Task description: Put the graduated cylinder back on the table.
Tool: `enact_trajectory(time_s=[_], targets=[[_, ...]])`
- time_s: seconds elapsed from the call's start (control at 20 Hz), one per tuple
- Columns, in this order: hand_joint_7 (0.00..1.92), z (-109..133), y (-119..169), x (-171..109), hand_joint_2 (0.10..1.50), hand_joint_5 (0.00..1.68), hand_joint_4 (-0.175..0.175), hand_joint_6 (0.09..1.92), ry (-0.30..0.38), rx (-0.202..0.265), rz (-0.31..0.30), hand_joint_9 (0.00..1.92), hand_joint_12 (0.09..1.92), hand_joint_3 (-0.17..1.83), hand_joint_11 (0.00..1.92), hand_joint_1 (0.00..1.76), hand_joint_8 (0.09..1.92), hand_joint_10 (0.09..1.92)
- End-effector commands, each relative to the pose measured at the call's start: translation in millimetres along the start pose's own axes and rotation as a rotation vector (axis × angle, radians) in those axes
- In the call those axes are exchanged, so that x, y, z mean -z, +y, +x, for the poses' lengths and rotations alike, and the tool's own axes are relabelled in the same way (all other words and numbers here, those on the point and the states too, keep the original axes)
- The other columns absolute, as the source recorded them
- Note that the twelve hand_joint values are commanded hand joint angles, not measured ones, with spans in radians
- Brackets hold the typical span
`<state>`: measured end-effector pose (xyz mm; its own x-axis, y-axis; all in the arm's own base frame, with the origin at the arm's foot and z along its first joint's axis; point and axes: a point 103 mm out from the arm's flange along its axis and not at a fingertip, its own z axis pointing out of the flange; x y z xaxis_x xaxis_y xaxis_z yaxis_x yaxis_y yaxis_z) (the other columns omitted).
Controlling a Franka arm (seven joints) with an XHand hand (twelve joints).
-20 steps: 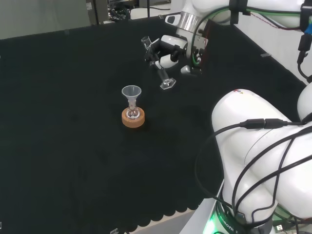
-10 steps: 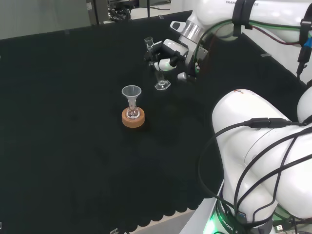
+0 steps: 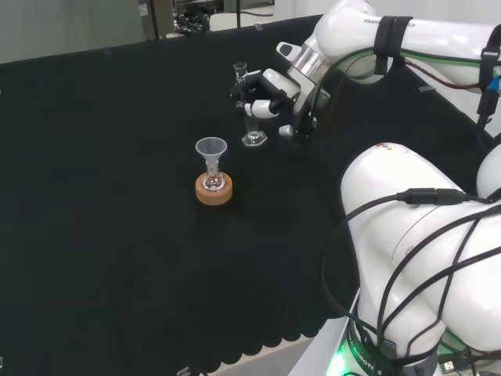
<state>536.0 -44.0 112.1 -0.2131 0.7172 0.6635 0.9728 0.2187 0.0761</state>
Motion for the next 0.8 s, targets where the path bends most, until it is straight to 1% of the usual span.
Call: enact_trajectory(time_s=[0.05,0.45,0.8], targets=[[0.81,-6,-2,-8,1.2,0.88,-0.086,0.82,0.014,-0.007,-0.047,1.15,0.86,0.01,0.99,1.34,1.31,0.47],[0.8,-15,-4,-17,1.2,0.87,-0.085,0.83,0.03,-0.021,-0.087,1.14,0.86,0.01,0.98,1.34,1.32,0.47],[0.78,-20,-4,-21,1.21,0.87,-0.083,0.84,0.046,-0.028,-0.096,1.12,0.87,0.01,0.96,1.33,1.35,0.47]])
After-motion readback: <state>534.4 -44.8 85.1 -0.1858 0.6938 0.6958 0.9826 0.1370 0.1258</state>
